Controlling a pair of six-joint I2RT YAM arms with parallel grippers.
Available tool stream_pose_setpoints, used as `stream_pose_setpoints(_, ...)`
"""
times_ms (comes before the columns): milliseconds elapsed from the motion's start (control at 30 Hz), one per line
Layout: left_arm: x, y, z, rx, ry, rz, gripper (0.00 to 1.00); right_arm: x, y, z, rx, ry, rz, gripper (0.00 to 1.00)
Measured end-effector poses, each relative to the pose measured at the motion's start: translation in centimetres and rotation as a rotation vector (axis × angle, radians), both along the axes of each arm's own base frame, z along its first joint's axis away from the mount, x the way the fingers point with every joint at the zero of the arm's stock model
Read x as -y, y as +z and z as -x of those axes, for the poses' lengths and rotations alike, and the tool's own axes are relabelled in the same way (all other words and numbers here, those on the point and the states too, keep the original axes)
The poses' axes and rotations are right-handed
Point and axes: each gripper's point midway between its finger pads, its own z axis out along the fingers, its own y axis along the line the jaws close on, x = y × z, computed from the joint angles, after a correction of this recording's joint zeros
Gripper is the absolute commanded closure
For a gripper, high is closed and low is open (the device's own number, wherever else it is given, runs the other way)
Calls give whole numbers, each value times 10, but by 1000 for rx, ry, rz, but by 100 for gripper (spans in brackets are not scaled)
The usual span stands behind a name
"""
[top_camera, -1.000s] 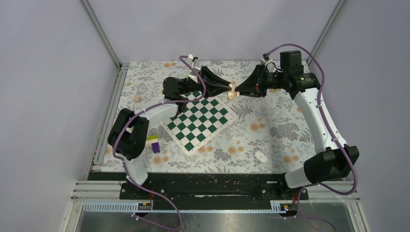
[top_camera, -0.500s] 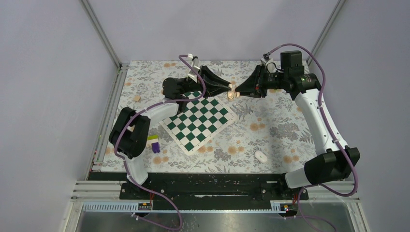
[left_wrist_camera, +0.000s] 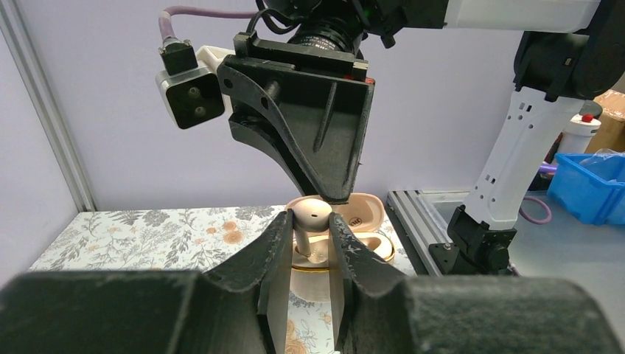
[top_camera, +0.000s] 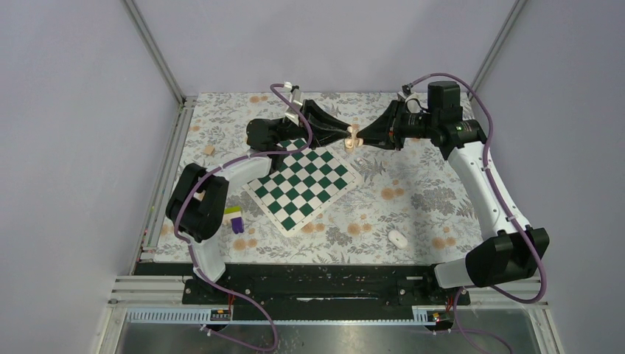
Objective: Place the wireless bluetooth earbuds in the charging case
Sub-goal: Place the earbud in the charging case.
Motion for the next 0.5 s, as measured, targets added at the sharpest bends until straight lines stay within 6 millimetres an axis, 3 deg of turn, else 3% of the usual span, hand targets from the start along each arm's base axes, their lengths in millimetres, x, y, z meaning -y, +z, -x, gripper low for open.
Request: stream_pose_setpoints(500, -3, -3, -5, -9, 28, 12, 100, 0, -3, -5, -37, -38, -42, 100)
